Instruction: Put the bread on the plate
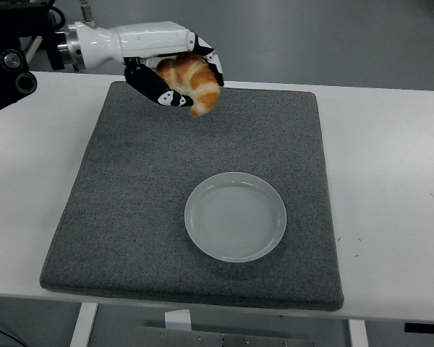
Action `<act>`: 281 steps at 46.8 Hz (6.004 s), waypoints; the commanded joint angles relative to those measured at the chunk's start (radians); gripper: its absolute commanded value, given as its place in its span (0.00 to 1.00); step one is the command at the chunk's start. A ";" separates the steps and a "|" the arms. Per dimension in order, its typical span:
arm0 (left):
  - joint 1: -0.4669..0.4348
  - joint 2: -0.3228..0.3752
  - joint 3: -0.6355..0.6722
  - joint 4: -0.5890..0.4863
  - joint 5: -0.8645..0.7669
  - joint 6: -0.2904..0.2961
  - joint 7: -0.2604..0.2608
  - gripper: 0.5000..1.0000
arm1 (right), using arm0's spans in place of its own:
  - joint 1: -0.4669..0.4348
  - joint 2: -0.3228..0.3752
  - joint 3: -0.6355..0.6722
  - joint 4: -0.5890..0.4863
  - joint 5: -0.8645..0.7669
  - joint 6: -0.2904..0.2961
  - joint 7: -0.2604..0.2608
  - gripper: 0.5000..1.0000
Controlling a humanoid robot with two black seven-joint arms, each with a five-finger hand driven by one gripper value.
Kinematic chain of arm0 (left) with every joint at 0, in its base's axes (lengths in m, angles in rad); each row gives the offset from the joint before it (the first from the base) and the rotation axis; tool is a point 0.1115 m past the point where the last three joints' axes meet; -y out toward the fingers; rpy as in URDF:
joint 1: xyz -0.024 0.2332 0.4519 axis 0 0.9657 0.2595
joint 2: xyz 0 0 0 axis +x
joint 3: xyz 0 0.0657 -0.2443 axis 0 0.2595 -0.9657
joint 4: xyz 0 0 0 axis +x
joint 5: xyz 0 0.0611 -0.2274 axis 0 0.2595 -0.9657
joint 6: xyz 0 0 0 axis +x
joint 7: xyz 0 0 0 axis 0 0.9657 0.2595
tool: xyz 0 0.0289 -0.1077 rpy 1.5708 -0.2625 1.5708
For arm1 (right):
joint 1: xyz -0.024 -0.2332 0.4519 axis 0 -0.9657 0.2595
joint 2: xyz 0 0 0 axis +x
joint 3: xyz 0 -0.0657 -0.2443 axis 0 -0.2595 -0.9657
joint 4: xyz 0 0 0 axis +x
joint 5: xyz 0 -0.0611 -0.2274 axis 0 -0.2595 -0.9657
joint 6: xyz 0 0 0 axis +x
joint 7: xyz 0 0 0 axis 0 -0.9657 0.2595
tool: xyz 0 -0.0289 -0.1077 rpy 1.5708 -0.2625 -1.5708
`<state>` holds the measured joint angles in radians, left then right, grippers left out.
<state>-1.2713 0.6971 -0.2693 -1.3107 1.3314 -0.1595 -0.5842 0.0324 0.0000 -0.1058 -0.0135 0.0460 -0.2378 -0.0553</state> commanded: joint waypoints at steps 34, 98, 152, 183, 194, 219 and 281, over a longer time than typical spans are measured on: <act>0.285 -0.223 0.088 0.025 0.305 0.184 -0.002 0.00 | 0.000 0.000 0.000 0.000 0.000 0.000 0.000 0.86; 0.417 -0.347 0.101 0.199 0.285 0.255 -0.005 0.92 | 0.000 0.000 0.000 0.000 0.000 0.000 0.000 0.86; 0.288 -0.100 -0.008 0.100 -0.155 0.037 -0.005 0.99 | 0.000 0.000 0.000 0.000 0.000 0.000 0.000 0.86; 0.178 -0.087 -0.122 0.352 -0.758 -0.080 0.000 0.99 | 0.000 0.000 0.000 0.000 0.000 0.000 0.000 0.86; 0.171 -0.082 -0.131 0.452 -0.847 -0.094 0.000 1.00 | 0.000 0.000 0.000 0.000 0.000 0.000 0.000 0.86; 0.280 -0.042 -0.128 0.492 -1.178 -0.199 0.003 1.00 | 0.000 0.000 0.002 0.001 0.000 0.002 0.000 0.86; 0.455 -0.062 -0.136 0.534 -1.284 -0.242 -0.003 1.00 | 0.017 0.000 0.006 0.135 0.006 0.284 0.000 0.86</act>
<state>-0.8221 0.6389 -0.4046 -0.7983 0.0481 -0.3992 -0.5872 0.0489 0.0000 -0.1006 0.1224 0.0522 0.0463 -0.0552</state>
